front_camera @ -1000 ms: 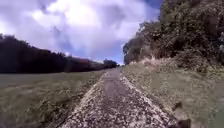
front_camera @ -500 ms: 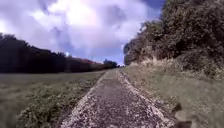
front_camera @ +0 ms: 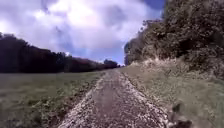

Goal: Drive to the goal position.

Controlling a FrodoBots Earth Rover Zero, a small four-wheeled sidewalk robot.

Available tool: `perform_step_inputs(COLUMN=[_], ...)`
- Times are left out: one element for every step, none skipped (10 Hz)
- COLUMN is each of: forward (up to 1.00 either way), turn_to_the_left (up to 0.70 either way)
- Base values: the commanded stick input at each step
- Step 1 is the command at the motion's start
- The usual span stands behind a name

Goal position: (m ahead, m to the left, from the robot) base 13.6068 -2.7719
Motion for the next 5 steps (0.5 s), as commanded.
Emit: perform_step_inputs(forward=[0.85, 0.85, 0.85, 0.85, 0.85], turn_to_the_left=[0.0, 0.0, -0.01, -0.02, -0.13])
